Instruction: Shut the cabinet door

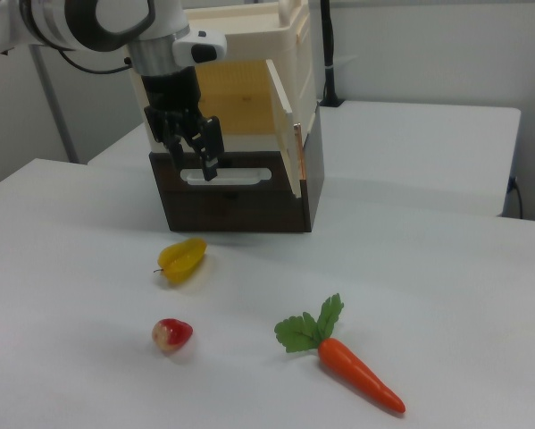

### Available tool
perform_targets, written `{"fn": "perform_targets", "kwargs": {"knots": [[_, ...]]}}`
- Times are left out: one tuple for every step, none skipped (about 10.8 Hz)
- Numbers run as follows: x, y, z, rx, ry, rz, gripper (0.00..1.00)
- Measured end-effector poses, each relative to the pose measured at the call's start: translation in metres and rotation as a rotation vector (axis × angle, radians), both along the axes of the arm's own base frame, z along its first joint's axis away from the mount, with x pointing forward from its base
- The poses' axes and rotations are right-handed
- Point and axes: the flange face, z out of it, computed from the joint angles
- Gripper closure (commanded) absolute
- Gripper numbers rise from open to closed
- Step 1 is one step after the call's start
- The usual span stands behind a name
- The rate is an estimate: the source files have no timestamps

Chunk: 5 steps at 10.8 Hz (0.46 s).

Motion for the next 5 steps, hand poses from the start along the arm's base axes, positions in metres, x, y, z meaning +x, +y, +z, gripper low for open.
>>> {"fn": "perform_targets", "kwargs": {"knots": [[-0.001,0.0,0.003,-0.001,-0.003,0.046,1.0],[-0.003,-0.003,0.005,-0.005,-0.005,0.12,1.0],[-0.005,-0.011,0.006,-0.01,-0.003,0.196,1.0],[-0.007,-0.027,0.006,-0.014,0.0,0.247,1.0],[-0.011,-0.047,0.006,-0.017,0.002,0.269,1.0]]}}
